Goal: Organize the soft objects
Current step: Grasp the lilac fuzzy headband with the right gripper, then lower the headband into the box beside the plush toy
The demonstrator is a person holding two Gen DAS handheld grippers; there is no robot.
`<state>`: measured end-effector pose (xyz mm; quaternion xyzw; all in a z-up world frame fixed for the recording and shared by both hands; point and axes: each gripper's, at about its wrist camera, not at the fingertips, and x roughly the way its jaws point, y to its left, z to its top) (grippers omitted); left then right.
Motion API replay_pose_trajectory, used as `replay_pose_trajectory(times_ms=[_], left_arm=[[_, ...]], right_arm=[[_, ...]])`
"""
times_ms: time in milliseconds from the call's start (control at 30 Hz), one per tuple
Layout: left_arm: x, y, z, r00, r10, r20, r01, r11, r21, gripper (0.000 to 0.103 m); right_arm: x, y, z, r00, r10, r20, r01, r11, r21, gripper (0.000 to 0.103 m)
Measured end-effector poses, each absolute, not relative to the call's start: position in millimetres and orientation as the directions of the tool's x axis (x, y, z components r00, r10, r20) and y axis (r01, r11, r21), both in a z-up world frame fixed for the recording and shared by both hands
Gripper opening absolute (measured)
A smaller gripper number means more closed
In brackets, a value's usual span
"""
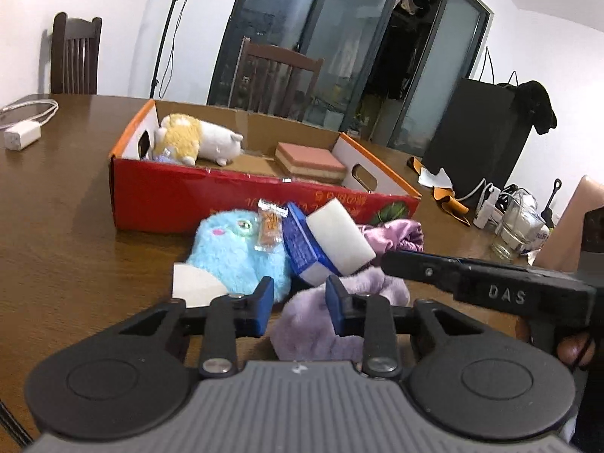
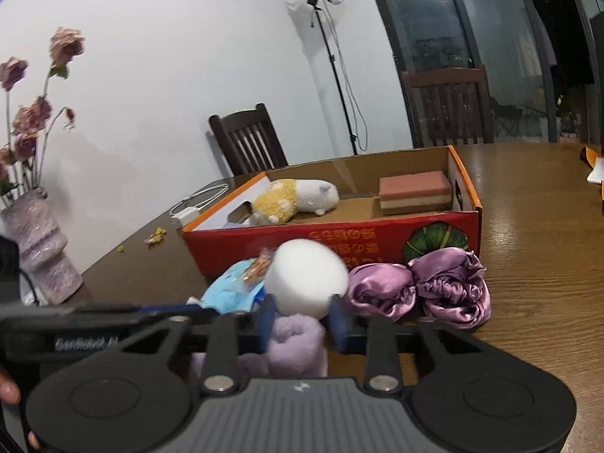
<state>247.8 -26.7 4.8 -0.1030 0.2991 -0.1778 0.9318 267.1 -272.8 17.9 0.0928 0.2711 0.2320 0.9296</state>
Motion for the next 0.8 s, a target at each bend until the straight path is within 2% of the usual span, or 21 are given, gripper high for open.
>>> replay_pose_trajectory(times_ms=[67, 200, 300, 400, 567, 633, 700, 767, 800], left_arm=[[238, -27, 1, 0.744, -0.417, -0.522, 0.297, 0.906, -0.301, 0.031], [205, -20, 2, 0.721, -0.465, -0.513, 0.339, 0.884, -0.323, 0.036], [202, -11, -3, 0.702, -0.471, -0.534, 0.295, 0.875, -0.383, 0.047], [212, -9, -11, 0.697, -0.45, -0.558, 0.237, 0.879, -0.413, 0.048], [217, -9, -10, 0.674, -0.488, -0.555, 0.235, 0.854, -0.465, 0.048], [217, -11, -12, 0.663, -0.497, -0.56, 0.242, 0.85, -0.469, 0.048], [220, -14, -14, 0.652, -0.505, -0.566, 0.242, 0.846, -0.475, 0.047], [221, -21, -15, 0.642, -0.522, -0.561, 0.271, 0.84, -0.471, 0.031], [220, -25, -15, 0.643, -0.527, -0.556, 0.285, 0.838, -0.465, 0.031]], right_arm=[[261, -278, 14, 0.724, 0.499, -0.476, -0.387, 0.865, 0.319, 0.013], [224, -287, 11, 0.686, 0.53, -0.499, -0.425, 0.848, 0.315, 0.016], [208, -300, 12, 0.691, 0.528, -0.494, -0.387, 0.847, 0.365, 0.017], [213, -301, 13, 0.705, 0.528, -0.473, -0.371, 0.843, 0.389, 0.017], [224, -287, 7, 0.69, 0.528, -0.495, -0.381, 0.846, 0.373, 0.03], [226, -284, 4, 0.679, 0.539, -0.498, -0.386, 0.84, 0.382, 0.037], [229, -282, -1, 0.673, 0.528, -0.518, -0.372, 0.847, 0.38, 0.039], [233, -282, -8, 0.657, 0.53, -0.536, -0.357, 0.845, 0.398, 0.037], [235, -283, -11, 0.645, 0.546, -0.535, -0.357, 0.834, 0.42, 0.034]])
